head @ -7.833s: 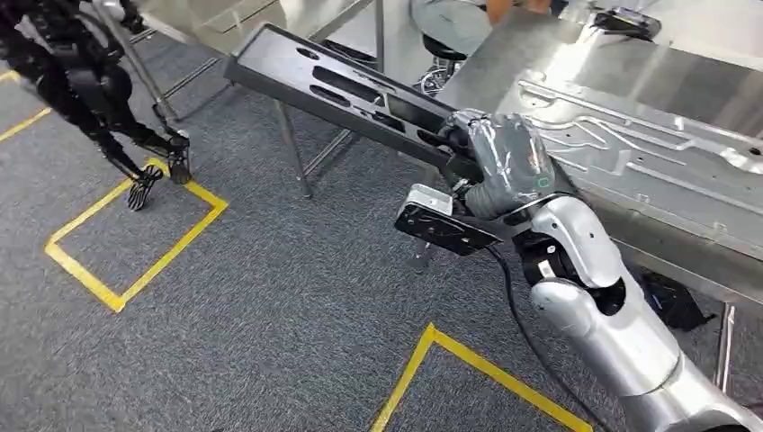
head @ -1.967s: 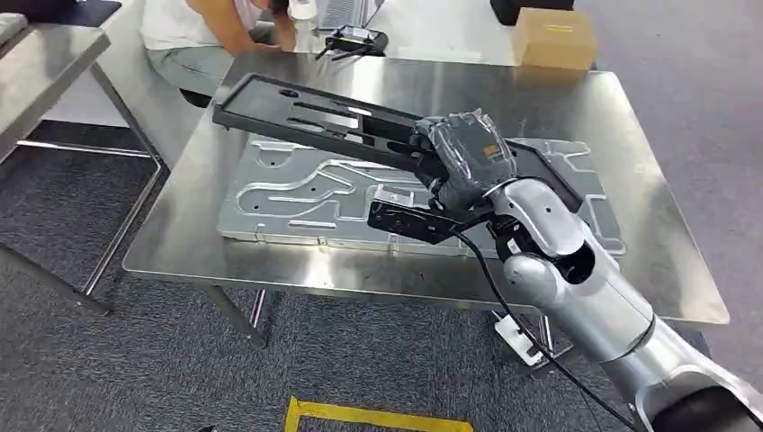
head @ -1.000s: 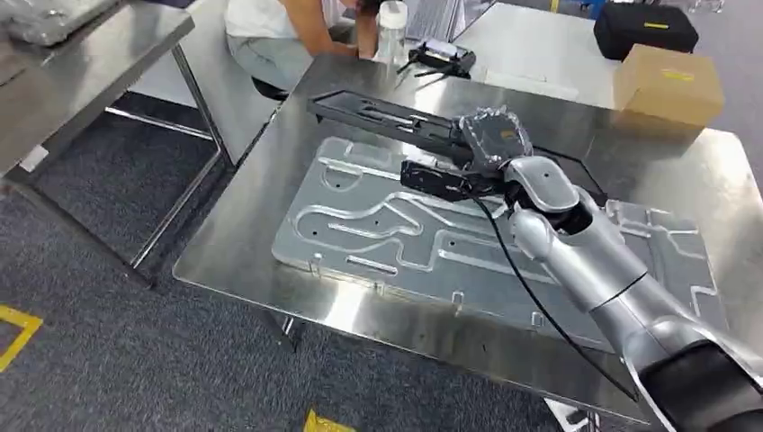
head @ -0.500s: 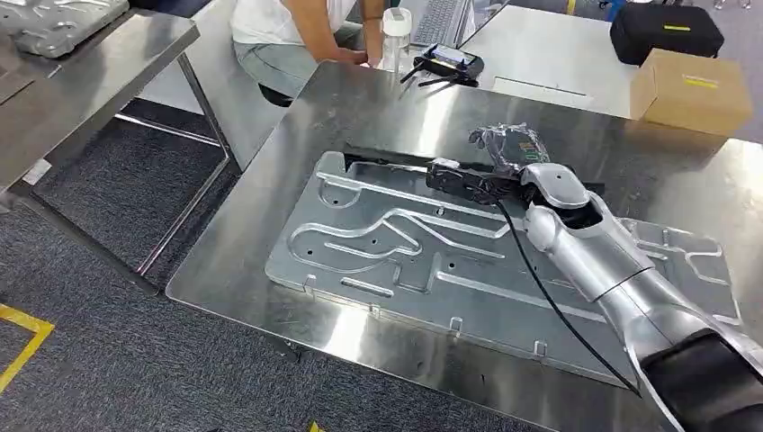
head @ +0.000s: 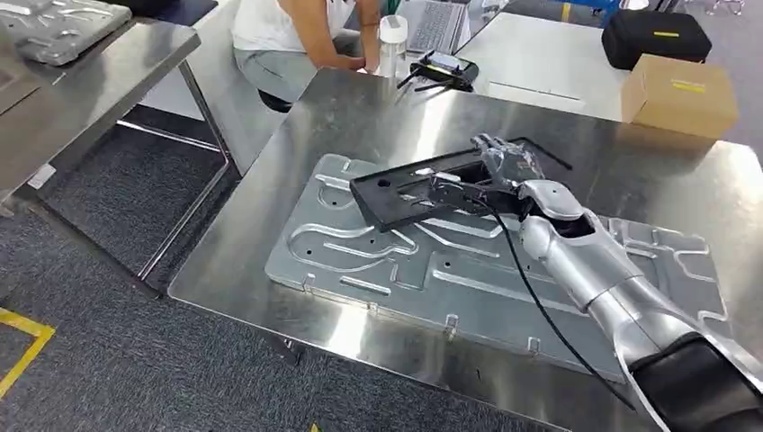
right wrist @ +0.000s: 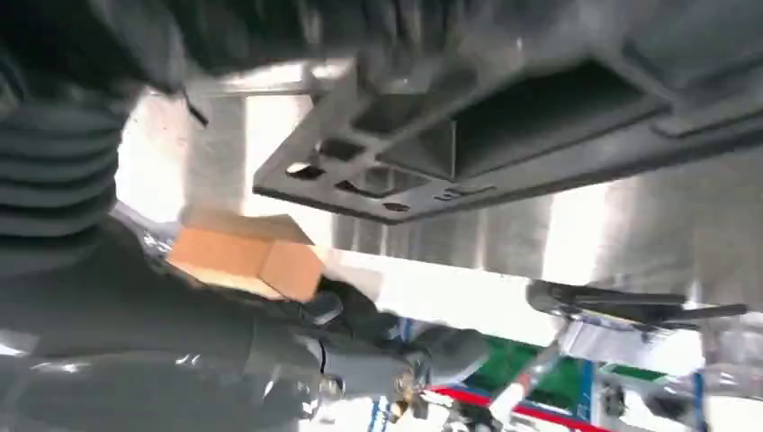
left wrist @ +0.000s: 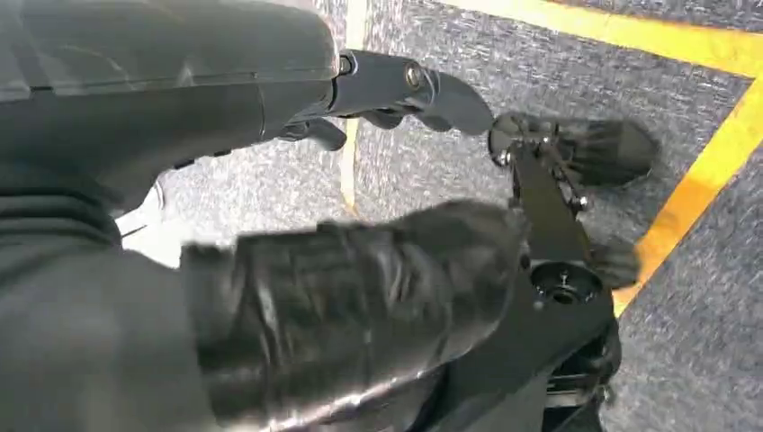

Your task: Take the parts from the cabinet and place them on the table.

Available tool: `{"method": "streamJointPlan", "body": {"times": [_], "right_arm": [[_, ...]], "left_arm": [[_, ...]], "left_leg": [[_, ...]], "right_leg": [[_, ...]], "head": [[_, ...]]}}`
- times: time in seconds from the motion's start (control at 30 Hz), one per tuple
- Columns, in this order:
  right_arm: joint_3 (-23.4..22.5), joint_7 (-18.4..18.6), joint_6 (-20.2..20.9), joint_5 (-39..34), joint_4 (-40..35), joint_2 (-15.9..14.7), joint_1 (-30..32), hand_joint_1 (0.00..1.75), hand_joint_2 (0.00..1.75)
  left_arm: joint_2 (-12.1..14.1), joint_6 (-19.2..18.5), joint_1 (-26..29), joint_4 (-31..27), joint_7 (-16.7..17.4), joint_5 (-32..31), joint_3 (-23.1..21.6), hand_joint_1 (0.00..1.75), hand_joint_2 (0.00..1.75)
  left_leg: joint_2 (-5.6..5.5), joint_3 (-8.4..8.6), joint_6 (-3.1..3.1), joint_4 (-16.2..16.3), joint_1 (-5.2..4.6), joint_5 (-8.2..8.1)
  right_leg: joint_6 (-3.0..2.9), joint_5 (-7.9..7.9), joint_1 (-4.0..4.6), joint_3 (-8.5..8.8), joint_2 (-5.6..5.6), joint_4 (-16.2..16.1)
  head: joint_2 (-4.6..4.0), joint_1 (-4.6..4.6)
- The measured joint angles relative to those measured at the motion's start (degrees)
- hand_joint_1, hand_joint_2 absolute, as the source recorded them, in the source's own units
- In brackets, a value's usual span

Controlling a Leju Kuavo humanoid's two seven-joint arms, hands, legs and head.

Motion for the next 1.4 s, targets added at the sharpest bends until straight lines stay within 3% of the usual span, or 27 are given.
{"method": "streamJointPlan", "body": {"times": [0.03,0.1,0.13,0.17,0.2,0.23,0.27,0.37,0.43,0.5,0.53,0.6,0.67,0.7,0.8,0.87,0.9,0.97,1.03,1.07,1.1,1.17,1.2,1.23,1.27,1.37,1.4], "right_arm": [[0.0,0.0,0.0,0.0,0.2,0.0,0.3,0.0,0.0],[0.0,-0.1,-0.1,-0.2,0.5,0.0,0.4,0.0,0.0],[0.0,-0.3,-0.3,-0.3,0.6,0.0,0.3,0.0,0.0],[0.0,-0.4,-0.5,-0.3,0.6,0.1,0.1,0.0,0.0],[0.0,-0.4,-0.6,-0.4,0.7,0.3,0.0,0.0,0.0],[0.0,-0.5,-0.8,-0.4,0.6,0.4,0.1,0.0,0.0],[0.0,-0.5,-0.9,-0.4,0.6,0.5,0.1,0.0,0.0],[0.0,-0.5,-1.1,-0.4,0.5,0.9,0.0,0.0,0.0],[0.0,-0.5,-1.2,-0.5,0.1,1.0,0.0,0.0,0.0],[0.0,-0.5,-1.6,-0.7,-0.4,1.2,0.1,0.0,0.0],[0.0,-0.5,-1.9,-1.0,-0.8,1.2,0.3,0.0,0.0],[0.0,-0.4,-2.8,-1.3,-1.7,1.2,0.6,0.0,0.0],[-0.3,0.7,-4.7,-1.3,-3.9,1.2,1.0,0.0,0.0],[-0.9,1.7,-5.6,-1.1,-6.1,1.1,1.5,0.0,0.0],[-3.2,5.2,-5.5,2.1,-12.4,0.3,4.0,0.0,0.0],[-4.9,7.2,-4.4,3.5,-17.7,-0.4,6.5,0.0,0.0],[-5.9,8.1,-3.7,3.8,-20.6,-0.8,7.9,0.0,0.0],[-7.6,10.0,-1.6,3.9,-27.0,-2.0,10.1,0.0,0.0],[-9.0,11.2,-0.7,3.8,-32.7,-3.2,12.8,0.0,0.0],[-9.5,11.5,-0.4,3.7,-35.2,-3.6,14.0,0.0,0.0],[-10.0,11.8,0.0,3.4,-37.7,-4.0,15.1,0.0,0.0],[-11.0,12.2,0.2,2.2,-41.9,-4.4,16.8,0.0,0.0],[-11.6,12.5,0.5,1.4,-44.3,-4.6,17.7,0.0,0.0],[-12.0,12.7,0.7,0.7,-46.3,-4.6,18.4,0.0,0.0],[-12.4,13.0,0.8,0.2,-48.2,-4.7,19.5,0.0,0.0],[-13.1,14.3,1.5,0.0,-52.8,-4.9,22.8,0.0,0.0],[-13.0,14.7,1.9,0.3,-54.5,-4.9,23.6,0.0,0.0]], "left_arm": [[0.0,0.0,0.0,0.0,0.0,0.0,0.0,0.0,0.0],[0.0,-0.1,0.1,0.0,0.0,-0.1,0.0,0.0,0.0],[-0.1,-0.1,0.1,0.0,0.0,-0.1,0.0,0.0,0.0],[-0.1,-0.2,0.0,0.0,0.0,-0.2,0.0,0.0,0.0],[0.3,-0.2,0.0,0.0,0.0,-0.3,0.0,0.0,0.0],[0.3,-0.2,-0.1,0.0,0.0,-0.5,0.0,0.0,0.0],[0.2,-0.3,0.0,0.0,0.0,-0.6,0.0,0.0,0.0],[0.1,-0.3,0.1,0.0,0.0,-0.8,0.0,0.0,0.0],[0.0,-0.2,0.0,0.0,0.0,-0.9,0.0,0.0,0.0],[0.0,0.3,-0.1,0.0,-0.2,-1.2,0.0,0.0,0.0],[0.0,0.7,-0.2,0.0,-0.3,-1.5,0.0,0.0,0.0],[0.0,1.6,-0.1,0.0,-0.7,-2.2,0.0,0.0,0.0],[0.0,3.3,-0.2,0.0,-1.9,-3.4,-0.2,0.0,0.0],[0.1,4.3,-0.4,0.0,-2.7,-4.1,-0.3,0.0,0.0],[0.1,6.0,-0.7,0.0,-5.6,-5.7,-1.2,0.0,0.0],[0.1,7.5,-0.7,0.0,-6.9,-6.3,-1.5,0.0,0.0],[-0.1,8.0,-0.8,0.0,-7.3,-6.3,-1.8,0.0,0.0],[-0.1,8.9,-0.7,0.0,-7.8,-6.2,-2.1,0.0,0.0],[-0.2,9.4,-0.6,0.0,-7.9,-6.0,-2.3,0.0,0.0],[-0.3,9.6,-0.6,0.0,-7.9,-5.9,-2.3,0.0,0.0],[-0.4,9.7,-0.6,0.0,-7.9,-5.7,-2.4,0.0,0.0],[-0.6,10.1,-0.6,0.0,-7.9,-5.3,-2.4,0.0,0.0],[-0.6,10.4,-0.7,0.0,-7.9,-4.9,-2.4,0.0,0.0],[-0.6,10.7,-0.6,0.0,-8.0,-4.8,-2.4,0.0,0.0],[-0.6,10.9,-0.7,0.0,-8.0,-4.6,-2.4,0.0,0.0],[-1.0,12.8,-0.5,0.0,-7.8,-3.5,-2.4,0.0,0.0],[-1.1,13.8,-0.5,0.1,-7.5,-3.1,-2.4,0.0,0.0]], "left_leg": [[-0.03,-0.14,-0.13,0.2,0.25,-0.06],[-0.1,-0.54,-0.75,0.9,0.9,-0.35],[-0.14,-0.91,-1.41,1.7,1.44,-0.71],[-0.18,-1.39,-2.2,2.8,1.94,-1.24],[-0.25,-2.21,-2.83,3.2,1.89,-1.42],[-0.26,-2.52,-3.32,3.8,1.67,-1.58],[-0.54,-2.36,-3.61,4.2,1.5,-1.53],[-0.36,-3.27,-4.37,4.5,1.93,-1.49],[0.46,-5.24,-4.19,9.3,1.8,-5.71],[0.53,-8.33,-4.01,17.8,1.5,-10.37],[0.53,-9.11,-3.79,20.6,1.27,-11.27],[0.53,-7.13,-2.86,18.7,0.7,-9.42],[0.52,-1.15,-1.12,9.5,-0.37,-5.78],[0.76,0.91,0.07,5.2,-0.78,-6.82],[1.01,1.02,-0.14,4.3,-1.73,-5.07],[0.98,0.82,0.02,2.6,-1.38,-3.49],[1.4,1.46,-0.21,1.9,-0.93,-2.53],[1.37,0.29,0.52,1.4,-0.72,-1.2],[1.37,-1.09,0.36,1.5,-0.7,-0.31],[1.36,-1.84,0.27,1.7,-0.62,0.12],[1.36,-2.74,0.01,2.0,-0.47,0.52],[1.37,-4.3,-0.55,3.0,-0.12,1.01],[1.37,-4.95,-0.81,3.8,-0.11,1.14],[1.34,-5.88,-1.17,4.5,-0.35,1.12],[1.34,-5.86,-1.59,4.7,-0.35,1.4],[1.1,-6.25,-2.68,4.6,-0.27,2.54],[1.09,-6.92,-2.91,5.3,0.12,1.69]], "right_leg": [[0.4,0.32,-0.45,-0.23,-0.04,1.0],[1.24,2.95,-1.13,1.8,-0.15,-2.3],[1.91,5.42,-1.67,4.64,-0.37,-7.5],[2.65,6.32,-2.25,7.27,-0.48,-12.9],[2.78,4.98,-1.53,8.03,0.03,-12.5],[1.69,6.13,-1.19,7.21,0.5,-11.7],[0.86,5.28,-1.53,7.02,0.38,-12.0],[-0.75,5.76,-1.45,5.94,0.15,-11.4],[-1.68,6.3,-1.22,5.34,0.02,-11.4],[-2.4,6.84,-0.7,4.59,-0.02,-11.4],[-2.62,7.12,-0.34,4.22,-0.1,-11.4],[-2.93,7.73,0.31,3.53,-0.16,-11.4],[-3.04,8.47,0.91,2.86,-0.1,-11.4],[-3.04,8.81,0.83,2.74,-0.23,-11.4],[-1.94,9.94,0.3,2.95,-0.75,-12.2],[-1.18,10.96,0.77,3.25,-0.74,-13.2],[-0.97,9.46,0.59,2.8,-0.6,-12.5],[-0.47,2.42,0.59,0.99,-0.41,-6.2],[-0.01,-1.87,0.2,-0.46,-0.45,1.5],[0.17,-1.63,0.08,-0.24,-0.45,3.0],[0.4,0.03,-0.13,1.15,-0.46,2.3],[0.84,3.38,-0.54,6.56,-0.52,-4.6],[1.02,3.47,-0.79,10.26,-0.57,-9.5],[1.01,1.44,-0.59,12.43,-0.45,-13.1],[0.11,1.88,-0.25,11.62,-0.17,-12.5],[-1.39,2.57,-0.16,10.99,-0.35,-12.8],[-2.06,3.24,-0.45,10.6,-0.59,-13.0]], "head": [[0.0,0.02],[0.0,0.07],[0.0,0.04],[0.0,0.09],[0.0,0.37],[0.0,0.44],[0.0,0.24],[0.0,0.15],[0.0,-0.04],[0.0,-0.15],[0.0,-0.11],[0.0,-0.11],[0.0,-0.11],[0.0,0.02],[0.0,-0.33],[0.0,-0.33],[0.0,-0.53],[0.0,-0.26],[0.0,-0.26],[0.0,-0.22],[0.0,-0.22],[0.0,-0.24],[0.0,-0.2],[0.0,-0.09],[0.0,-0.37],[0.0,-0.06],[0.0,-0.09]]}}
